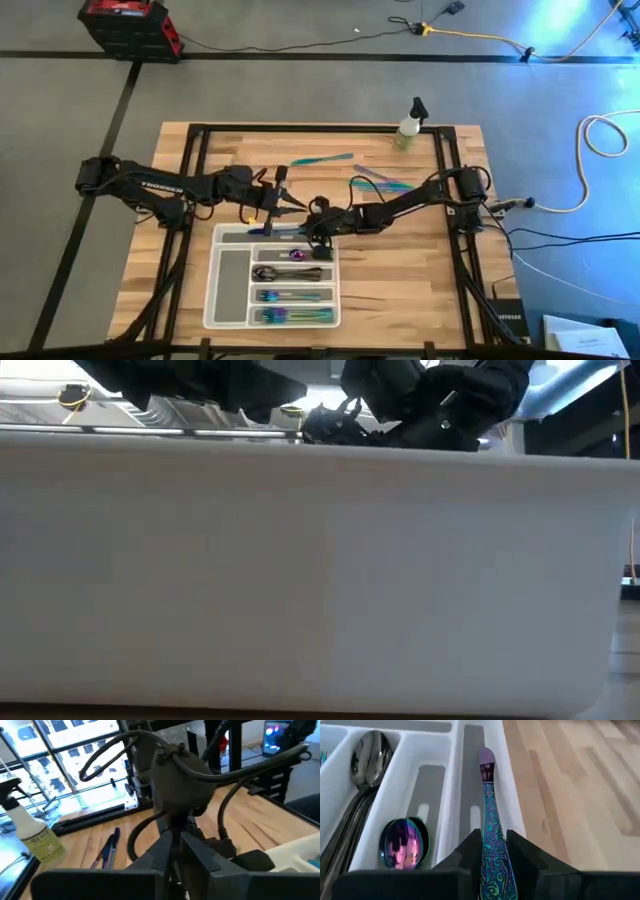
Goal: Sort silverware
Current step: Put the blue table knife into the white silverware tray
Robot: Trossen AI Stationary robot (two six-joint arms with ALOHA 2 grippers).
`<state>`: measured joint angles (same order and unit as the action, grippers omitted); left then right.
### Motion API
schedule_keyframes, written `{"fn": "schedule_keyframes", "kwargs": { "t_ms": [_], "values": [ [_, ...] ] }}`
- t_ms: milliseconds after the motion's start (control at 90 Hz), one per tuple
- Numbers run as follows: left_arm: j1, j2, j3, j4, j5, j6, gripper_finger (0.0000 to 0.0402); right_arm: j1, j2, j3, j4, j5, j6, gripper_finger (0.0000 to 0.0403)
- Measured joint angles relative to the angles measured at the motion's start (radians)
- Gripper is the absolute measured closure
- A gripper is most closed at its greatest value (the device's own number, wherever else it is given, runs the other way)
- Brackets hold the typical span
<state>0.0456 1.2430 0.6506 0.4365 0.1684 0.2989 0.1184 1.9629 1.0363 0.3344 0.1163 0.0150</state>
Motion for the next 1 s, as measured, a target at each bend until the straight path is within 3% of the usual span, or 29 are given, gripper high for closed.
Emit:
{"fn": "schedule_keyframes", "kwargs": {
  "t_ms": [144, 633, 678, 733, 833, 911, 1000],
  "values": [
    [0.002, 0.0, 0.0, -0.01, -0.003, -0.002, 0.0378, 0.0, 0.0, 0.0, -0.021, -0.004, 0.012, 0.034],
    [0.002, 0.0, 0.0, -0.032, -0.01, -0.003, 0.0378, 0.0, -0.007, 0.0, -0.061, 0.013, -0.054, 0.0256],
    [0.002, 0.0, 0.0, -0.036, -0.023, 0.0, 0.0378, 0.003, -0.028, 0.0, -0.09, 0.064, -0.113, 0.0253],
    [0.002, 0.0, 0.0, -0.038, -0.047, 0.006, 0.0378, 0.015, -0.069, -0.001, -0.137, 0.204, -0.192, 0.0252],
    [-0.018, -0.003, 0.0, -0.037, -0.156, 0.024, 0.0378, 0.002, -0.152, 0.001, -0.241, 0.387, -0.317, 0.0258],
    [-0.044, -0.013, 0.0, -0.036, -0.252, 0.049, 0.0378, -0.051, -0.198, -0.009, -0.313, 0.385, -0.347, 0.0266],
    [-0.059, -0.035, -0.001, -0.04, -0.278, 0.071, 0.0378, -0.146, -0.226, -0.033, -0.324, 0.289, -0.373, 0.0274]
  ]
}}
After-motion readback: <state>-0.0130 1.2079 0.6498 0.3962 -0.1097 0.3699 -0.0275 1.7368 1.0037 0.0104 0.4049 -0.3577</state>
